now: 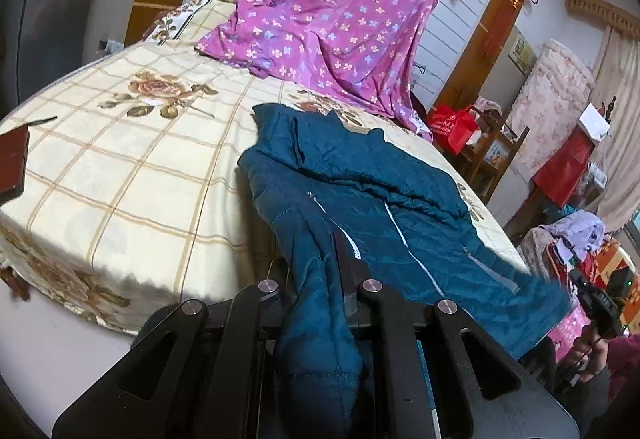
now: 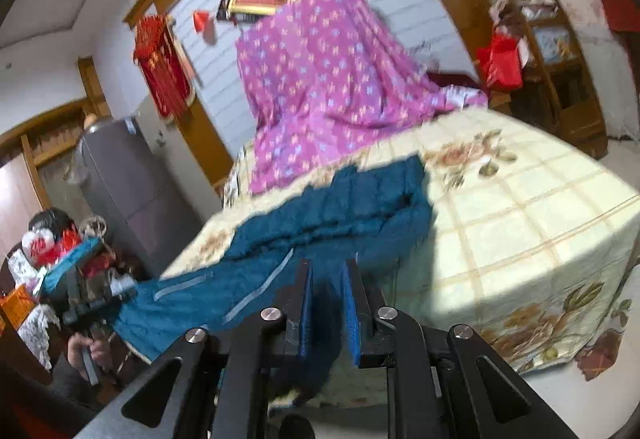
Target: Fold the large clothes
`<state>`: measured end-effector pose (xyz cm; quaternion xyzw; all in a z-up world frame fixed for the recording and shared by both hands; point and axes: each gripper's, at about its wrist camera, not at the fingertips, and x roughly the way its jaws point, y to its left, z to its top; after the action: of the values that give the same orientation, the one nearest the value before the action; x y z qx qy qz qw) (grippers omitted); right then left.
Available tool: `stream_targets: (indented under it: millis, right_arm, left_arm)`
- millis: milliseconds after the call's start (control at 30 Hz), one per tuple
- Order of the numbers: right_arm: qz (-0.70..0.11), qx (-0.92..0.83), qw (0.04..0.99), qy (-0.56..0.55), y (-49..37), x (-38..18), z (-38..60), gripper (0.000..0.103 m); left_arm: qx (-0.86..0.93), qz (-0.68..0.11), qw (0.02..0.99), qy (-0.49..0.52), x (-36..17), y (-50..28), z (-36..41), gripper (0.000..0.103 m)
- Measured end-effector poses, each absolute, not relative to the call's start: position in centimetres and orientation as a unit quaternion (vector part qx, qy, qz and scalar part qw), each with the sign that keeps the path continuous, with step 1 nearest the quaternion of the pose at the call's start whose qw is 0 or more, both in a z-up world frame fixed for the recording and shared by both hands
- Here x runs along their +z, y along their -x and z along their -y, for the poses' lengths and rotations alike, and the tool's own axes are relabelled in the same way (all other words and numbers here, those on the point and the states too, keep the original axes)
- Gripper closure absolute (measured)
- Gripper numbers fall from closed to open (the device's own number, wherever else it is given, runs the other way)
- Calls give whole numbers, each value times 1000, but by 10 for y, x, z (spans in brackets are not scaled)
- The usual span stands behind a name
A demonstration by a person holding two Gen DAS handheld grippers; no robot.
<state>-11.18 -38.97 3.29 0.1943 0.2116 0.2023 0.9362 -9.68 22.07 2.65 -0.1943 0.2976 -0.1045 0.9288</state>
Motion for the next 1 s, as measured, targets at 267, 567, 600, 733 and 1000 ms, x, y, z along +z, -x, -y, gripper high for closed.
stream_targets:
  millis: [267, 567, 600, 733, 1000]
  right_arm:
    - [-300, 120, 910, -261, 92, 1, 424, 34]
    - [-432, 125, 829, -331, 58, -115, 396, 4]
    - [-435, 132, 824, -337, 55, -125, 395, 4]
    - [-451, 169, 785, -390, 37, -159, 395, 4]
    - [-463, 243, 743, -417, 32, -178, 377, 13]
  left_arm:
    - [-107, -313, 923, 197, 19, 98, -208, 93]
    - [-112, -324, 915, 211, 24, 95, -212, 93]
    - [-113, -324, 915, 213, 25, 94, -212, 93]
    - [-116, -322, 911, 230, 31, 91, -214, 93]
    - [-126, -304, 913, 240, 52, 81, -214, 93]
